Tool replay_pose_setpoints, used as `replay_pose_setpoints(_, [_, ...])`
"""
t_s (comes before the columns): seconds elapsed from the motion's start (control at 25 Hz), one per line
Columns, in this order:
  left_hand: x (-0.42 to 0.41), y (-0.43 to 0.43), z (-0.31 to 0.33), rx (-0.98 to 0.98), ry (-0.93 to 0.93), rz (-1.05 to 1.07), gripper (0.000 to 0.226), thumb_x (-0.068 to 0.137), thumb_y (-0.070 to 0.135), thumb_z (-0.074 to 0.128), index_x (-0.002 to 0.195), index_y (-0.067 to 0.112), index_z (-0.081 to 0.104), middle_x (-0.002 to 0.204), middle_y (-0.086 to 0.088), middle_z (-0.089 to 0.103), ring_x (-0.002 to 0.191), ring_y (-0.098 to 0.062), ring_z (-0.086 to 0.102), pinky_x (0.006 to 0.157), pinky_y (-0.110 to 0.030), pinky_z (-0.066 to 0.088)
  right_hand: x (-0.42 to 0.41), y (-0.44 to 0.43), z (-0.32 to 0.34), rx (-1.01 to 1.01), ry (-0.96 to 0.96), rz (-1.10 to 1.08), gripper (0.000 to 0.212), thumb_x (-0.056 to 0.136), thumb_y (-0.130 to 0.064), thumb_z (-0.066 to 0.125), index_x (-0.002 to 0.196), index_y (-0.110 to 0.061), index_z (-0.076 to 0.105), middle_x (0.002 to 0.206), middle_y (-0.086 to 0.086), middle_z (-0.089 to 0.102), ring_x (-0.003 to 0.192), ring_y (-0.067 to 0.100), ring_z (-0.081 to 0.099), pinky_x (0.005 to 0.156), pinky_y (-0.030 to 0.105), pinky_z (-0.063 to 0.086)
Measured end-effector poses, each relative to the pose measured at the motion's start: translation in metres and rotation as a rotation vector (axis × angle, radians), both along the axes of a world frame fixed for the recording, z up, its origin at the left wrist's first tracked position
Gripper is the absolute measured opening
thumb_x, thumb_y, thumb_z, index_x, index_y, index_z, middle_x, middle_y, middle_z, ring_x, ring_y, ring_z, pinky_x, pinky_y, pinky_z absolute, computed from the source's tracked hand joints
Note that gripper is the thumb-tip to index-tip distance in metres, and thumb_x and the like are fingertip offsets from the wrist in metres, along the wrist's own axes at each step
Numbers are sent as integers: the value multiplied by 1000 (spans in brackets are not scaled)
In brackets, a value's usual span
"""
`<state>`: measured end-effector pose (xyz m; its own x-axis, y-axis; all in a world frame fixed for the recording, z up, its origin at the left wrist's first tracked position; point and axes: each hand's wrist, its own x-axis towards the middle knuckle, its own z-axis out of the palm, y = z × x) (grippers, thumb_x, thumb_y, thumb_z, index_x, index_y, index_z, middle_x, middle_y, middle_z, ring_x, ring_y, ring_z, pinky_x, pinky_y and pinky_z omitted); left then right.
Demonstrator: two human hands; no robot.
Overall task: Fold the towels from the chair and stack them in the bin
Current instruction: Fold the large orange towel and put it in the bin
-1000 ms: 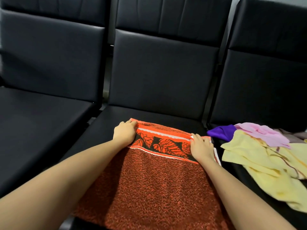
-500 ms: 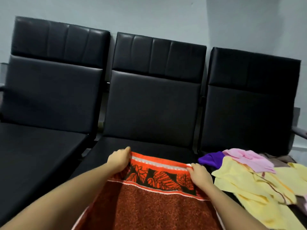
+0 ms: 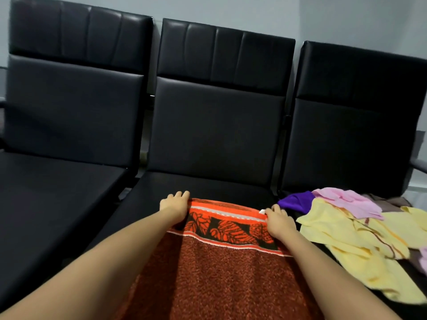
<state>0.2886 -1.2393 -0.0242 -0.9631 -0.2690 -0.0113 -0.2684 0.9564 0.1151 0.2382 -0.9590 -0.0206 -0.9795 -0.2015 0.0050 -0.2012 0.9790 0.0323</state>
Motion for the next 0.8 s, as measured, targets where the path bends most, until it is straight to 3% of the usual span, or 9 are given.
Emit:
replay_pose_setpoints(0.16, [14,-2,4,-46,78,-25,36,96,21,45,130,12,37,135,-7,48,125,-29,40,97,-39,36,11,7,9,182,141,100,31,96,-24,42,126,-18,46,132,2,49,128,22,38,103,35,27])
replay_pose_setpoints(0.36, [22,-22,34,-142,111,-252,41,88,44,57,118,15,55,119,-6,60,117,-25,44,91,-34,38,26,20,52,231,54,181,25,92,-28,47,115,-21,45,120,4,62,116,24,54,93,35,30])
replay_pose_setpoints(0.48, [29,-30,66,-63,99,-357,38,83,40,66,111,15,59,112,-4,63,108,-24,51,81,-28,39,36,20,85,256,73,188,14,91,-40,50,98,-29,46,114,0,62,116,21,51,92,35,29])
replay_pose_setpoints(0.6, [39,-37,105,114,100,-433,27,74,23,76,91,17,56,86,2,59,85,-19,55,67,-25,37,44,17,116,264,37,194,19,88,-38,54,78,-26,45,100,-5,59,112,20,53,89,35,30])
replay_pose_setpoints(0.8, [63,-51,152,50,150,-467,15,74,22,76,82,20,63,73,12,55,72,-9,54,61,-20,39,61,21,160,102,47,171,16,78,-31,67,82,-30,52,90,-5,57,94,20,60,69,27,39])
